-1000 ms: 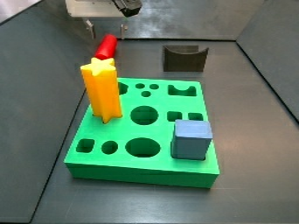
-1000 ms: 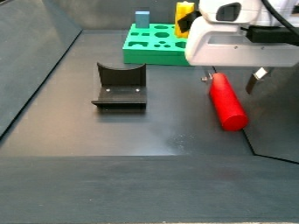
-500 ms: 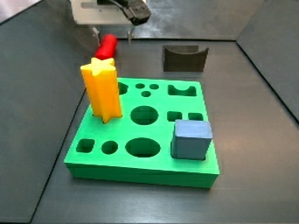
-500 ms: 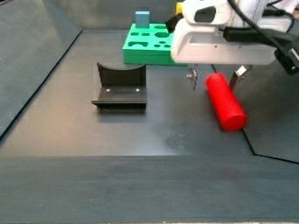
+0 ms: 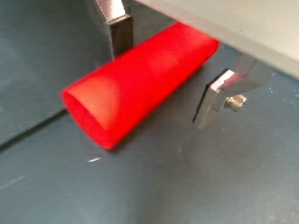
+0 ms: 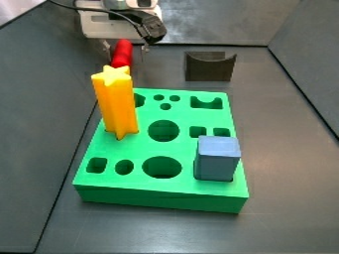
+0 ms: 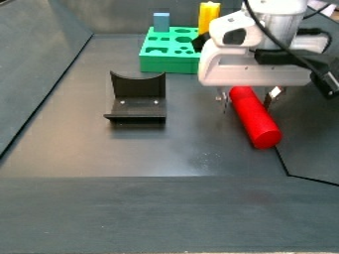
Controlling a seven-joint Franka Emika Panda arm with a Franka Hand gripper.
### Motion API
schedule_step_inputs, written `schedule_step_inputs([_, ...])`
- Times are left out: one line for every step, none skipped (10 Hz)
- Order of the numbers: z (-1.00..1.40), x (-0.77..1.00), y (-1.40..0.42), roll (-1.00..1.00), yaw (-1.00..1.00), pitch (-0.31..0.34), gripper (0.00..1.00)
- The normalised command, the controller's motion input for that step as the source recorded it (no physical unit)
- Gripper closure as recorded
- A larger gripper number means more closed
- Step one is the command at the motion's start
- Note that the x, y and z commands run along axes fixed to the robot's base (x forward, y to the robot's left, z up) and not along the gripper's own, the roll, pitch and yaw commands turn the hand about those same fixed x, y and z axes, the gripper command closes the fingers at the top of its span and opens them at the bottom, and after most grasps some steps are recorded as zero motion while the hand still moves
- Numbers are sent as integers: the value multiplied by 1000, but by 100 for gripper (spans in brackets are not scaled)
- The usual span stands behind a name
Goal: Pick up the round object. Move up. Place the round object on the fixture. Regrasp the round object. Move to above the board. Insert the round object.
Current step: Pick up the round object.
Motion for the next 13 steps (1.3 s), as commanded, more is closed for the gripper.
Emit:
schedule_step_inputs([-520,103,577,-264,0,0,0])
schedule_step_inputs([-369,43,337,-297,0,0,0])
schedule_step_inputs([-100,0,140,-187,0,-7,0])
schedule_step_inputs([0,0,0,-21,0,-34,0])
schedule_step_inputs([0,0,0,0,0,-10,0])
schedule_step_inputs([0,0,0,0,0,0,100])
schedule_step_inputs([0,0,0,0,0,0,100])
schedule_step_inputs([0,0,0,0,0,0,100])
schedule_step_inputs([0,0,0,0,0,0,100])
schedule_step_inputs([0,0,0,0,0,0,100])
schedule_step_inputs([0,0,0,0,0,0,100])
schedule_step_inputs([0,0,0,0,0,0,100])
schedule_step_inputs([0,0,0,0,0,0,100])
